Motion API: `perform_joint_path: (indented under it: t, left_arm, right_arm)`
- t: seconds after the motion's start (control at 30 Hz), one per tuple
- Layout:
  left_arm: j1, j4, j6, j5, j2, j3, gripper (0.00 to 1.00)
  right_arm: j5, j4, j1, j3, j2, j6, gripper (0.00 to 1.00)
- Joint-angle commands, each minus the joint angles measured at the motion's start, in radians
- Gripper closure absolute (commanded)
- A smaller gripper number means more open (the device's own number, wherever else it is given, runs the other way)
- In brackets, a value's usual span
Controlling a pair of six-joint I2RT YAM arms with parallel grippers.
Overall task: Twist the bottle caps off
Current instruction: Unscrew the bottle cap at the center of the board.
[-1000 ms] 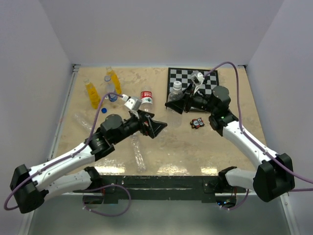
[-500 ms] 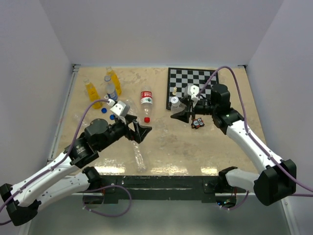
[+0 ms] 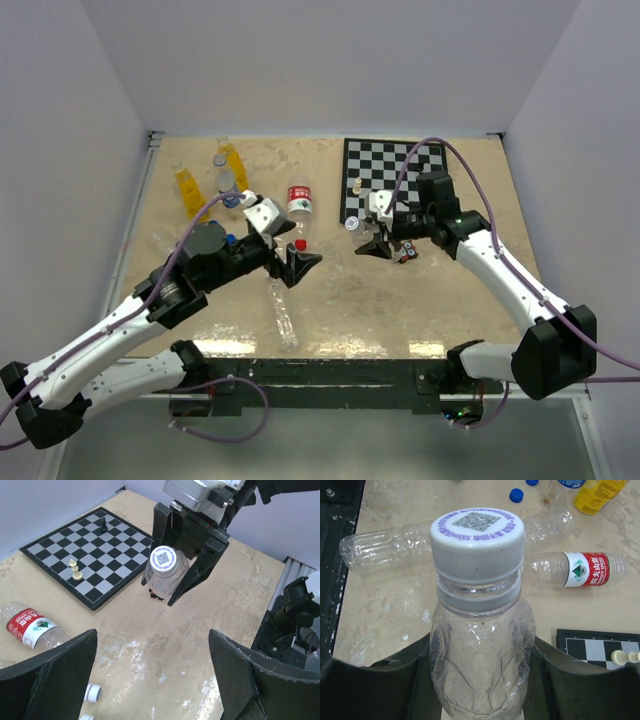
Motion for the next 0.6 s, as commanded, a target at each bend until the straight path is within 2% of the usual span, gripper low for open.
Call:
perform_joint_path:
  t: [0.0, 0.17, 0.4, 0.57]
  left_arm:
    - [0.006, 0.006, 0.131, 0.104, 0.079, 0.11, 0.04]
    - [0.006, -0.018, 0.211, 0.127, 0.145, 0.193, 0.03]
    - [0.006, 0.006, 0.283, 0.156, 0.206, 0.224, 0.04]
    - [0.004, 0.019, 0.309, 0.251, 0.311, 0.288, 0.13]
  right_arm:
    - [-0.042, -0.07, 0.017, 0.052, 0.0, -0.088, 0.92]
    - [-0.03, -0.091, 0.034, 0.059, 0.006, -0.108, 0.92]
    - [0.036, -0.08, 0.084, 0.057, 0.029, -0.102, 0.94]
    - [0.055, -0.084, 0.098, 0.062, 0.04, -0.099, 0.94]
